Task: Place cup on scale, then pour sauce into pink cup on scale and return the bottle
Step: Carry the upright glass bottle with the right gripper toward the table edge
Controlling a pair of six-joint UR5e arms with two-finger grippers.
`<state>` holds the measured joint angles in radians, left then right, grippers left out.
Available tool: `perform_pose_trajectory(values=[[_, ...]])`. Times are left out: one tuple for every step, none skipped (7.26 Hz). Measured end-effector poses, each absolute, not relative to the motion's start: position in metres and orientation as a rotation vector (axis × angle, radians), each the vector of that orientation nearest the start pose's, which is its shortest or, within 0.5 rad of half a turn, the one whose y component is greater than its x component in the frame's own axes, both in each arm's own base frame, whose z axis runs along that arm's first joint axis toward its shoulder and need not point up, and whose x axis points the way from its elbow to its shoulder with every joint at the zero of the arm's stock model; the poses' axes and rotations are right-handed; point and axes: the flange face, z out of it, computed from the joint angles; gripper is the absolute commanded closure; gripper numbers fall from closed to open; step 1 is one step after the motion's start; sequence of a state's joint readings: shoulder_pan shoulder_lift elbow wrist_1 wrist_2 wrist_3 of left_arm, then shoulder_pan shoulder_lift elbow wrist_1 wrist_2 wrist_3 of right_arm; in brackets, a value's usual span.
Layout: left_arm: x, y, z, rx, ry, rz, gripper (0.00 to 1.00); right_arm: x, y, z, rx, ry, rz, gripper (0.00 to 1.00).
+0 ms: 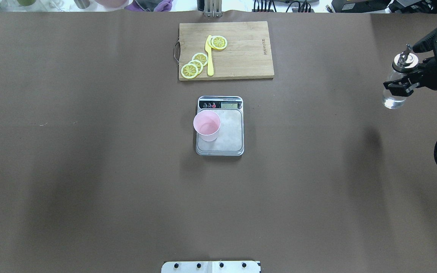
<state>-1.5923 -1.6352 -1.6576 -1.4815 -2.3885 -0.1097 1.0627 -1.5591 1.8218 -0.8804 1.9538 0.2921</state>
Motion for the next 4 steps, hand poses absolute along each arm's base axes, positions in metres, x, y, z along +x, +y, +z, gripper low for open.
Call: perform_pose_trajectory(values=[[-0.071,-0.517,0.589,0.022,0.827,-0.098,0.01,-0.167,-0.501,0.477,0.749,-0.714,-0.368,0.66],[-0.071,-0.518,0.587,0.024,0.834,-0.097,0.01,-0.169,-0.503,0.504,0.771,-0.739,-0.353,0.66],[-0.071,-0.518,0.585,0.027,0.838,-0.095,0.01,-0.170,-0.504,0.521,0.785,-0.763,-0.342,0.66],[-0.070,-0.519,0.583,0.032,0.840,-0.090,0.01,-0.171,-0.504,0.525,0.797,-0.790,-0.333,0.66]])
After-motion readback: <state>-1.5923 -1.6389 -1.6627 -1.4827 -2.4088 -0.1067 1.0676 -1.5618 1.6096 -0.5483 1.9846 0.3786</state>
